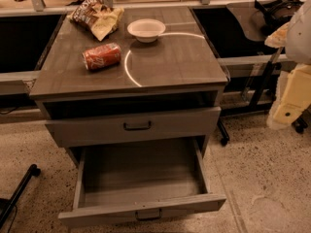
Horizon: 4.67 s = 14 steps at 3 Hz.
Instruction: Place coke can into middle drawer
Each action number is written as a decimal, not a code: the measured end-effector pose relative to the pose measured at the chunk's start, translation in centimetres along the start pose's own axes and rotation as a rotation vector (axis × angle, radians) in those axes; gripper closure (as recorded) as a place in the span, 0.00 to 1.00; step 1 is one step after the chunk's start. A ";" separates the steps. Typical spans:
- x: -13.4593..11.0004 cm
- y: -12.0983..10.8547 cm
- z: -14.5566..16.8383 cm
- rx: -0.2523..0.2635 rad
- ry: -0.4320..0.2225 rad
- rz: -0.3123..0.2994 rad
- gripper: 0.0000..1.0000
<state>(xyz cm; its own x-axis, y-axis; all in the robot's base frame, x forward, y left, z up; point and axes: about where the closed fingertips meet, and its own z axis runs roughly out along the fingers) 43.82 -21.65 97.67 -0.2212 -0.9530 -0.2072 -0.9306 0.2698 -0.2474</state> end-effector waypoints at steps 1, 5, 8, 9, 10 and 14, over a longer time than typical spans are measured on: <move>0.0 0.0 0.0 0.000 0.000 0.000 0.00; -5.6 -3.2 3.7 -0.013 -0.094 -0.143 0.00; -10.7 -6.5 8.7 -0.066 -0.190 -0.216 0.00; -11.8 -7.0 9.1 -0.070 -0.222 -0.249 0.00; -14.8 -8.6 10.4 -0.070 -0.251 -0.311 0.00; -25.3 -13.6 16.2 -0.050 -0.263 -0.365 0.00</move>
Offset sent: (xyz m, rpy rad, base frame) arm 0.0183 0.0189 0.0029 0.0383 -0.0550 0.0867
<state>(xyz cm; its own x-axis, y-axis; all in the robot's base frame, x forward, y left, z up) 66.77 1.01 90.91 0.1996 -0.9151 -0.3503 -0.9484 -0.0906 -0.3038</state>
